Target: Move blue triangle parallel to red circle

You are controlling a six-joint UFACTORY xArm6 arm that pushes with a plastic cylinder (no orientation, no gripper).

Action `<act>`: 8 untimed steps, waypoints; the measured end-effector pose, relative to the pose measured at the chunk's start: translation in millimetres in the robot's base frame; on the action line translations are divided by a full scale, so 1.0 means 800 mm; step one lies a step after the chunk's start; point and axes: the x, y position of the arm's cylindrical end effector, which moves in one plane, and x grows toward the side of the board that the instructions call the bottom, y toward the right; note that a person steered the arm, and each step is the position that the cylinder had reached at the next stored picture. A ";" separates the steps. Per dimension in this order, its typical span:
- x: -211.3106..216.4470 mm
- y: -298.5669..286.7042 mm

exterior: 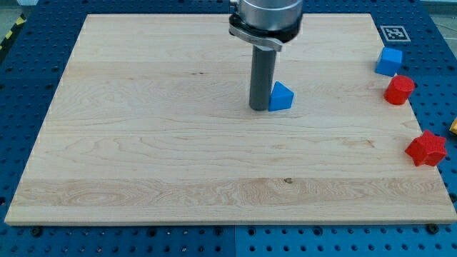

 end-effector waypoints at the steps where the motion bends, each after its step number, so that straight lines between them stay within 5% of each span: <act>1: 0.007 0.032; 3: 0.009 0.065; 8: -0.068 0.002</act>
